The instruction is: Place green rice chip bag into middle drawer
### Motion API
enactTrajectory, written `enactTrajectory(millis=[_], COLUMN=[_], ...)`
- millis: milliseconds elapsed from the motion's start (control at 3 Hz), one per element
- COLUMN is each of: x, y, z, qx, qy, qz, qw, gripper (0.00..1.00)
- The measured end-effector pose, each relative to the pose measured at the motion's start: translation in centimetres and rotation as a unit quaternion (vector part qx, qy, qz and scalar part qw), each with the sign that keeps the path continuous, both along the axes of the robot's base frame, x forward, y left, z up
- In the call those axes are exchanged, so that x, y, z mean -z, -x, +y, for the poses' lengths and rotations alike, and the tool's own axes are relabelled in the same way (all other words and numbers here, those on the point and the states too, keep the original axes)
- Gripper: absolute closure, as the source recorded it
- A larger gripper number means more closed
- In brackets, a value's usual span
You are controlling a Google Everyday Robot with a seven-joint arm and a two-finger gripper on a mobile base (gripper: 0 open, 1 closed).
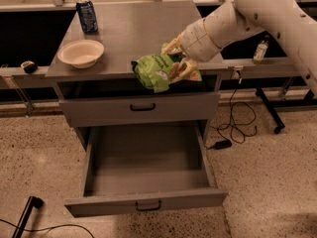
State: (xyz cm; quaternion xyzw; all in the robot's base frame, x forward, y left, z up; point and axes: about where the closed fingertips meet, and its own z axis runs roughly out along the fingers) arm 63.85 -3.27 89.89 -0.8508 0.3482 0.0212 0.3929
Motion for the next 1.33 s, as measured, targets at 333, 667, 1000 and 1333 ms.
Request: enactTrajectory(millis=[333, 667, 1000, 1333], x=[0.0, 4.4, 13.2, 16.4], y=[0.0, 0.6, 1.7, 3.4], z=[0.0, -0.4, -1.9, -1.9], qx=[0.000, 0.021, 0.067, 0.066], qy=[0.000, 0.018, 0.080, 0.101], qz=[0.000, 0.027, 0.082, 0.109], qw=[1.0000, 0.9993, 0.9912, 0.9867], gripper=[1.00, 1.00, 1.00, 1.00])
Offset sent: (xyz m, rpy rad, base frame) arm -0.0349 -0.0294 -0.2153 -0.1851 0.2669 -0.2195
